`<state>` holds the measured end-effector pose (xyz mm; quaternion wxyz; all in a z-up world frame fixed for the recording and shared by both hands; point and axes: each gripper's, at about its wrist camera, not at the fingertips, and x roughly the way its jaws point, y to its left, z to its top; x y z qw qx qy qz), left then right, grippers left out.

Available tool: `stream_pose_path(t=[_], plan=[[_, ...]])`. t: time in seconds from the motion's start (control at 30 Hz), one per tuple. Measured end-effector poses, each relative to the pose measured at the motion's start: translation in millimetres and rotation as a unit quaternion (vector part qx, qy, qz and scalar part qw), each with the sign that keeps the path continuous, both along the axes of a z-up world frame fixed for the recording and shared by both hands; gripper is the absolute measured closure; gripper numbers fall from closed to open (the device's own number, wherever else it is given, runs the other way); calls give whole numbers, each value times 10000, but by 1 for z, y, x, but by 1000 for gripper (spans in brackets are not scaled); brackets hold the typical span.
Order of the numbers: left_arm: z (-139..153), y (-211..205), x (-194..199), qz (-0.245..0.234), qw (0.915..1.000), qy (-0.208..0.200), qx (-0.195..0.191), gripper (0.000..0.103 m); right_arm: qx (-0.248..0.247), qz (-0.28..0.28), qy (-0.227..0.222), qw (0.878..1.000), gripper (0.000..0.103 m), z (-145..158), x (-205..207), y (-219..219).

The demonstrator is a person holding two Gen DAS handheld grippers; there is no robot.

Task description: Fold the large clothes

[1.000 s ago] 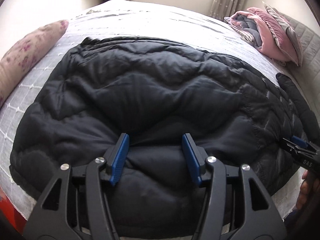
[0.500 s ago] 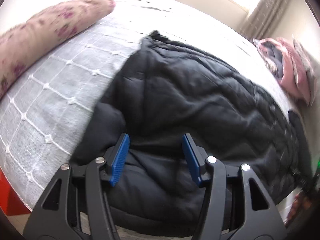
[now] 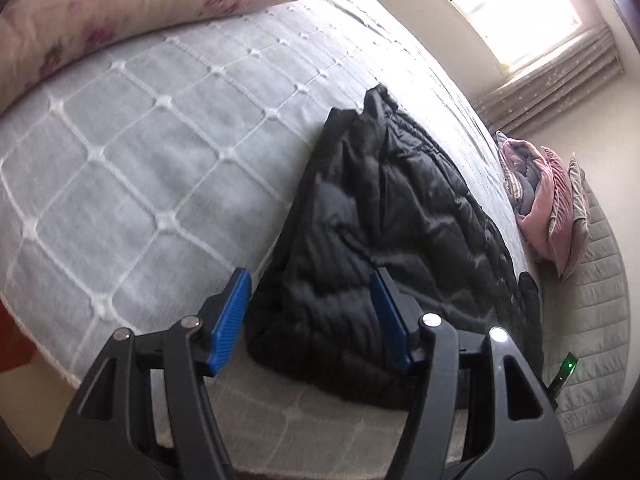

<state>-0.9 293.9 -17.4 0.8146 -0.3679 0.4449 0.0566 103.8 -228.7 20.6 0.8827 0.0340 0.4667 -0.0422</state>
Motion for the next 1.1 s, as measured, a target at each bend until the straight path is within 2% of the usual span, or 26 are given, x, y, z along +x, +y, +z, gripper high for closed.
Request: stream_pose_path(t=[0.07, 0.23, 0.43, 0.53, 0.63, 0.8, 0.97, 1.1], plan=[[-4, 1, -10, -43, 9997, 8, -227, 41, 80, 40, -117, 9999, 22, 5, -3, 3], [-10, -6, -35, -194, 9950, -281, -934, 41, 156, 215, -293, 9992, 22, 11, -8, 19], [-36, -53, -21, -691, 9929, 175, -954, 41, -103, 494, -341, 9981, 23, 8, -8, 47], [-45, -71, -9, -825, 9909, 145, -1057, 41, -128, 581, -340, 9976, 23, 7, -10, 54], [-42, -74, 3, -681, 9917, -41, -1087, 41, -149, 605, -319, 9975, 23, 4, -9, 57], [-44, -60, 12, -232, 9890, -192, -1449, 41, -132, 547, -180, 9983, 23, -2, -5, 54], [-46, -39, 15, 422, 9817, -465, -1798, 41, -64, 516, -61, 9986, 23, -5, -4, 52], [-47, -36, 26, 597, 9829, -573, -1646, 41, -80, 501, -21, 9987, 23, -6, -5, 53]])
